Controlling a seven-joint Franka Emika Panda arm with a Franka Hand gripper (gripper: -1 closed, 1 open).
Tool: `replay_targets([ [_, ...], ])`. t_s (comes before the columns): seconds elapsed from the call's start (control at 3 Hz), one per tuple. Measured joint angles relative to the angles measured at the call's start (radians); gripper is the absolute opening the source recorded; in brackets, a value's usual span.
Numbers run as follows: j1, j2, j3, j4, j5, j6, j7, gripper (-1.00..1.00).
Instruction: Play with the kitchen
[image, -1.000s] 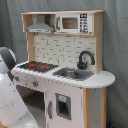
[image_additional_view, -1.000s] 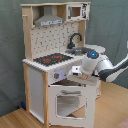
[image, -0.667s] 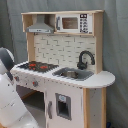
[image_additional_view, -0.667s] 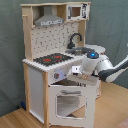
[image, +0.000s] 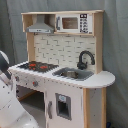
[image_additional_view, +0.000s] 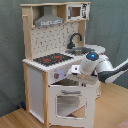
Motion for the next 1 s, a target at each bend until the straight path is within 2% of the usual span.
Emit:
replay_targets([
  [0.33,0.000,-0.080,-0.020,0.039,-0.013,-0.055,0.000,1.00],
  [1.0,0.023,-0.214,-0.087,0.103,-0.096,-0.180,0.000,1.00],
])
